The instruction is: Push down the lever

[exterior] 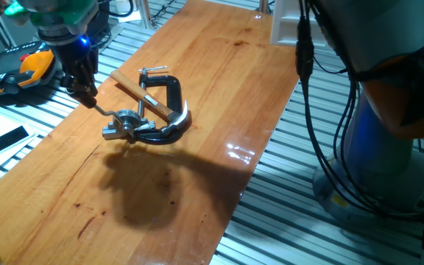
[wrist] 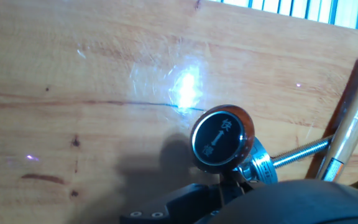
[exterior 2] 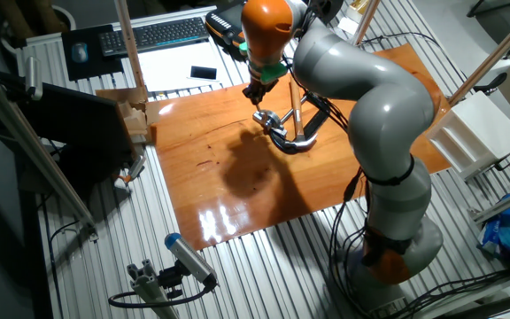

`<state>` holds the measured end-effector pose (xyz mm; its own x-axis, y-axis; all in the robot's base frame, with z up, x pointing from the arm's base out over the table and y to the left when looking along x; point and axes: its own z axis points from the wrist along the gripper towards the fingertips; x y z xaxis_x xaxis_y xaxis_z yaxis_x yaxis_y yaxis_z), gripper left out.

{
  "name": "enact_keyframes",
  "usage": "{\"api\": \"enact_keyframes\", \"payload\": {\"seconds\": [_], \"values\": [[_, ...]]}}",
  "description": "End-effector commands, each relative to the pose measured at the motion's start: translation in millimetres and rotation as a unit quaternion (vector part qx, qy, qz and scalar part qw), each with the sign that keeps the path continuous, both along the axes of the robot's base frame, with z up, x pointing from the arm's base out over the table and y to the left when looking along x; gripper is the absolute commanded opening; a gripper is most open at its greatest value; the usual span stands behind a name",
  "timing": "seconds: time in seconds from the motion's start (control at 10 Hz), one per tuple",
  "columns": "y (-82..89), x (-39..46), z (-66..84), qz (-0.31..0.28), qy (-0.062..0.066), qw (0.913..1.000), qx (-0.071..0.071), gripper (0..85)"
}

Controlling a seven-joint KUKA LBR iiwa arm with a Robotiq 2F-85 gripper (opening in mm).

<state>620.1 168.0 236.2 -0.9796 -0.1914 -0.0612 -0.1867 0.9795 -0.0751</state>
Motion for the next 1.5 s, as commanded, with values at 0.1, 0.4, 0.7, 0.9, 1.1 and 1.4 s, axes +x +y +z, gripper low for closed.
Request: {"api": "enact_keyframes", "payload": {"seconds": [0.1, 0.4, 0.7, 0.9, 1.1, 1.4], "values": [[1.2, 1.1, -3.2, -0.007, -0.007, 0.9999, 0.010, 0.0], [6.7, 0.5, -5.7, -0.016, -0.013, 0.9996, 0.017, 0.0], [11.8, 3.1, -6.4, -0.017, -0.017, 0.9995, 0.022, 0.0], [12.3, 8.2, -9.7, -0.015, -0.012, 0.9995, 0.024, 0.0], [9.7, 9.7, -9.8, -0.013, -0.010, 0.9996, 0.024, 0.0], [9.2, 11.8, -13.7, -0.016, -0.007, 0.9995, 0.027, 0.0]]}}
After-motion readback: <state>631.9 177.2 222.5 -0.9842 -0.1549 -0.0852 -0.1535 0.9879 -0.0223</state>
